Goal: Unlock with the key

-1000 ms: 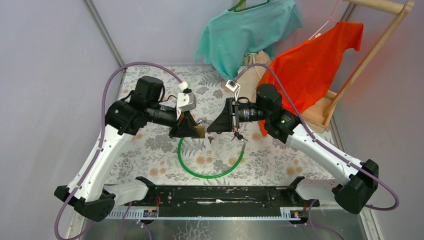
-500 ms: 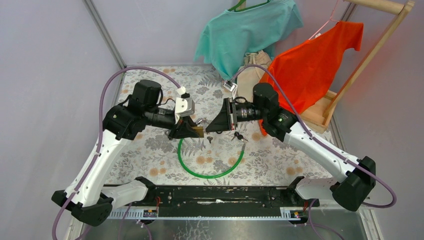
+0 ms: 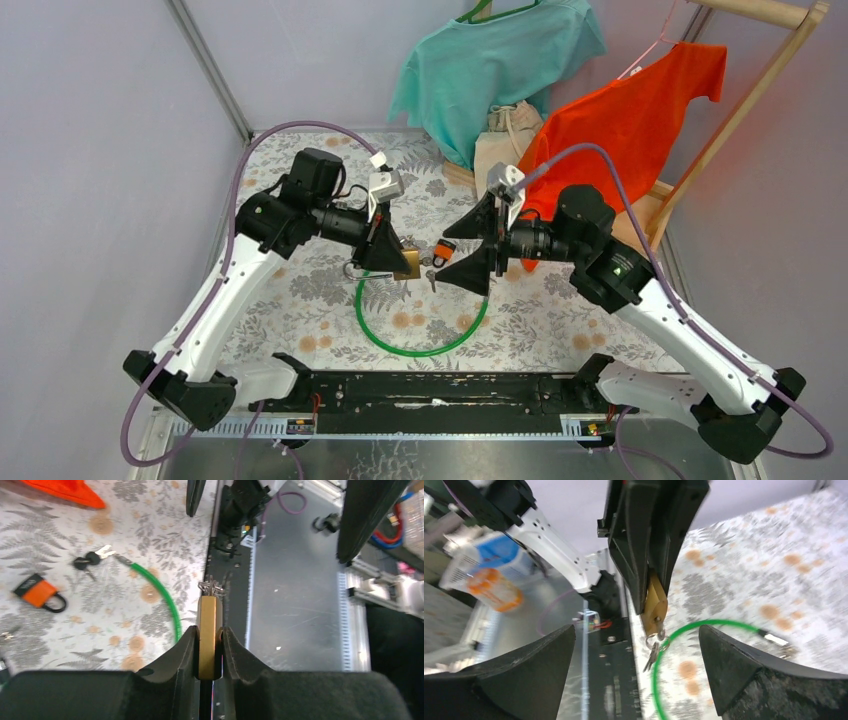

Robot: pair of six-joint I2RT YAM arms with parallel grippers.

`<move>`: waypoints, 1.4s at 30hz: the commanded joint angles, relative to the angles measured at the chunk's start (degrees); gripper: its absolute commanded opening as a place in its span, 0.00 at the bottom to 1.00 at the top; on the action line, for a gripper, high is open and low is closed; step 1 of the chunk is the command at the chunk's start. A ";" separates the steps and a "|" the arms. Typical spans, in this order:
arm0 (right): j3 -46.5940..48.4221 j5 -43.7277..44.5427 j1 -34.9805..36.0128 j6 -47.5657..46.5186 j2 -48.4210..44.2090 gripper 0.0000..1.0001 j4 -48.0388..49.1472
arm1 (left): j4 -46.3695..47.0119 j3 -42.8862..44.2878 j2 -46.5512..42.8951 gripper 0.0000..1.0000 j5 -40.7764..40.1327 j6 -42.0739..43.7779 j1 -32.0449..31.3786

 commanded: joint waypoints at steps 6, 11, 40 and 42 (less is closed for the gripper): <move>2.40 16.22 13.57 -43.45 -0.05 0.99 -5.39 | 5.31 -0.38 2.14 0.00 12.10 -12.44 0.30; 4.21 24.97 19.79 -53.08 1.76 0.99 -7.91 | 5.31 -0.48 2.70 0.00 13.20 -13.56 0.29; 8.52 44.75 29.33 -55.21 10.30 0.13 -7.22 | -0.81 1.14 4.00 0.87 3.26 -7.78 0.30; 6.79 45.25 29.33 -53.92 9.17 0.08 -6.02 | -3.96 2.52 3.41 0.92 1.60 -3.16 0.29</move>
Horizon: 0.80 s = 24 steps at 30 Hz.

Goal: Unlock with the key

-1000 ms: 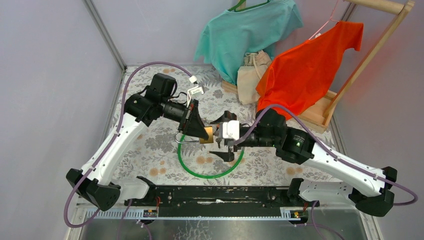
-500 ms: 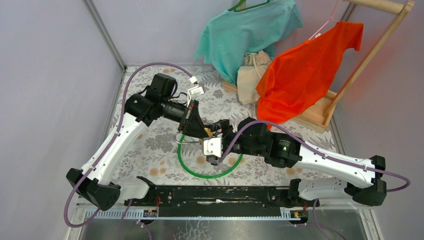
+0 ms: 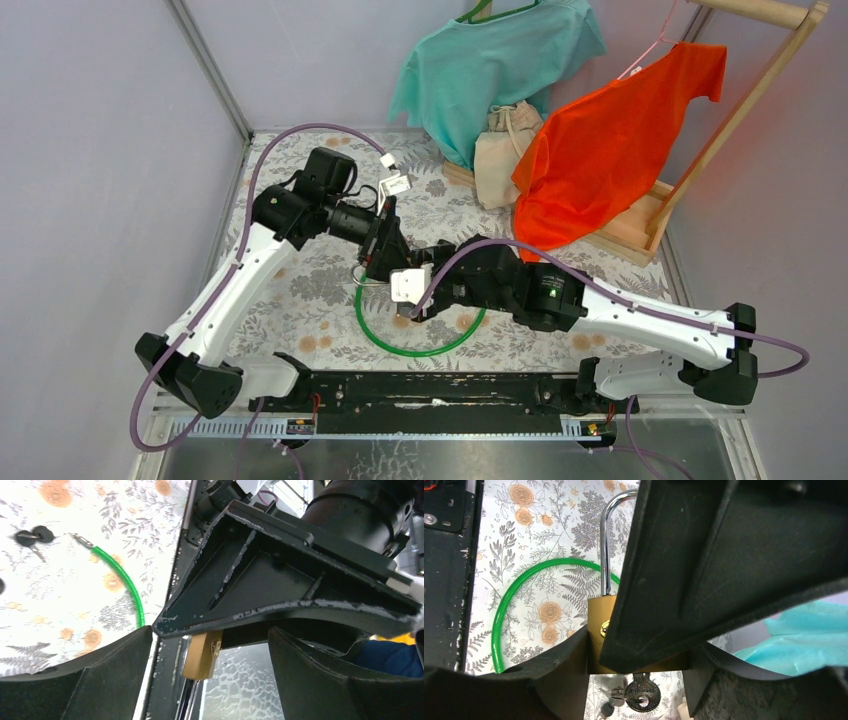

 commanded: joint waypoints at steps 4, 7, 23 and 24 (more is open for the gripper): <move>-2.17 3.27 0.66 7.12 -5.30 0.04 8.66 | -10.76 3.98 -2.57 0.93 -8.44 17.77 0.60; -4.01 3.35 0.65 10.00 -7.51 0.04 8.97 | -13.92 3.29 -4.26 0.93 -10.96 23.90 1.76; -7.33 -1.42 0.66 20.62 -10.62 0.00 11.67 | -11.36 -1.61 -8.34 0.79 -20.48 38.09 1.70; -7.09 -1.47 0.66 21.37 -10.47 0.00 11.70 | -10.91 -1.95 -8.62 0.77 -20.85 38.56 1.57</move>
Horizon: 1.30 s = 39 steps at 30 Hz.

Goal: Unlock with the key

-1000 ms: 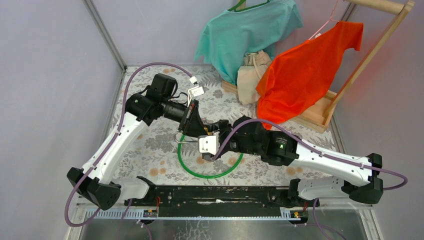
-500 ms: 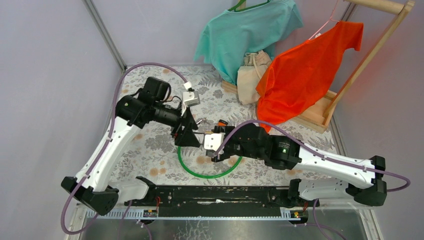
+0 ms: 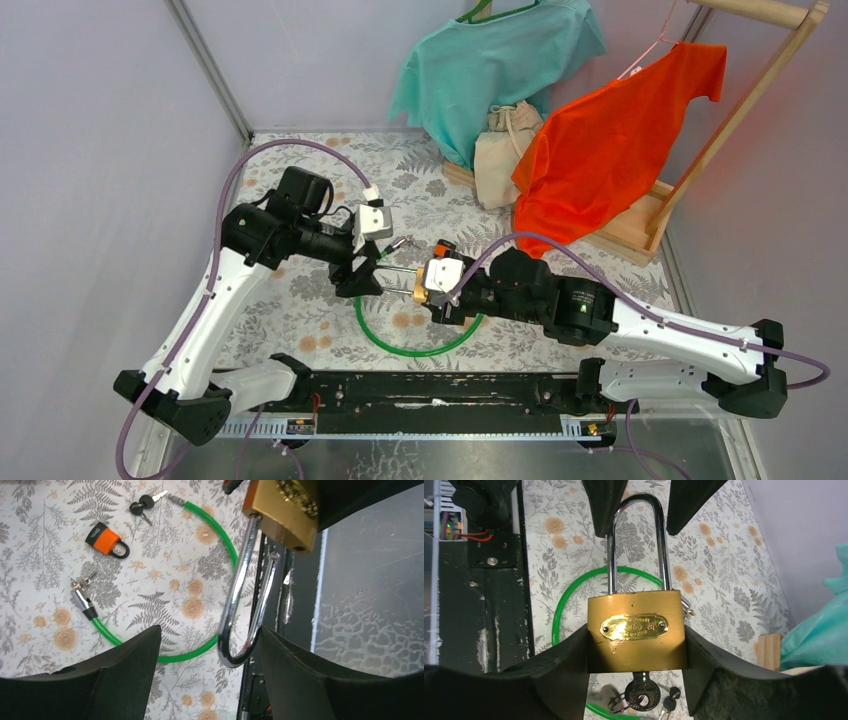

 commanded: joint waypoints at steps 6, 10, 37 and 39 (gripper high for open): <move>4.20 -3.03 0.39 8.73 1.07 0.00 8.58 | 7.32 -2.45 -2.55 0.55 -7.08 4.91 -1.47; 5.00 -3.31 0.16 13.80 1.79 0.00 9.20 | 10.90 -5.11 -5.00 0.39 -11.51 6.95 -3.09; -5.28 -10.25 -17.07 38.67 8.33 0.00 12.01 | 27.29 -18.00 -12.81 1.00 -38.22 -3.17 -16.05; -5.54 -8.23 -17.10 36.73 9.59 0.00 11.51 | 27.32 -17.95 -12.94 1.00 -39.04 -5.64 -16.03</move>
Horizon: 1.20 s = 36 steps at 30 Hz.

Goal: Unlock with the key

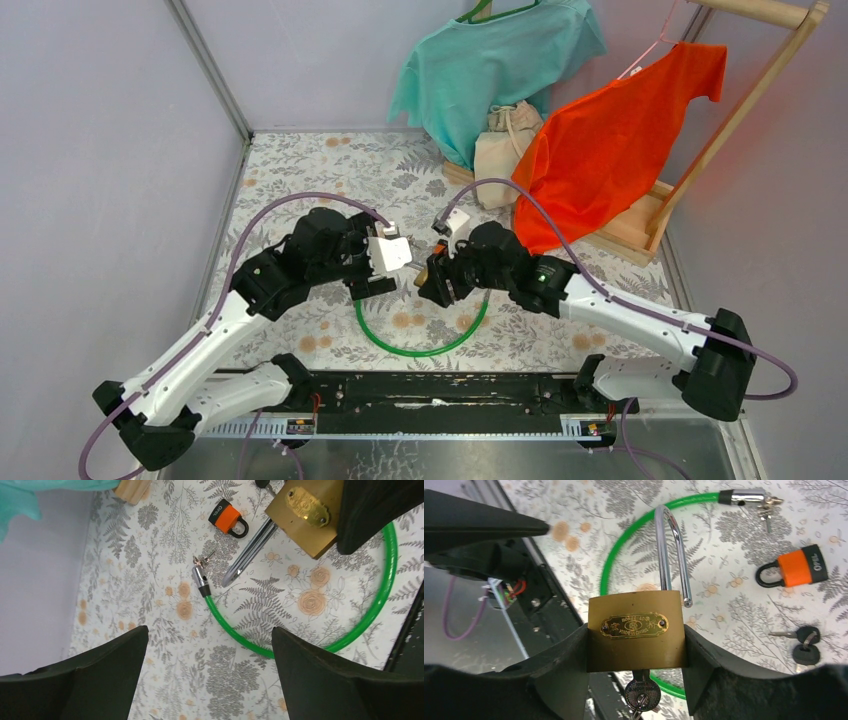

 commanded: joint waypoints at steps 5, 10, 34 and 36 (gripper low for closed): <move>0.24 5.93 -0.29 -6.35 6.06 0.00 7.58 | -0.67 3.50 1.07 1.00 -7.33 -15.27 1.08; 1.81 4.74 -0.31 -7.27 14.06 0.00 8.86 | -0.62 4.53 2.61 1.00 -6.09 -16.32 4.89; 3.98 -6.71 0.75 2.81 26.35 0.40 10.32 | -4.31 15.05 11.15 1.00 -4.76 -20.03 11.11; 3.61 -6.78 0.78 3.37 26.11 0.54 10.55 | -5.14 15.82 11.93 1.00 -4.69 -20.70 11.10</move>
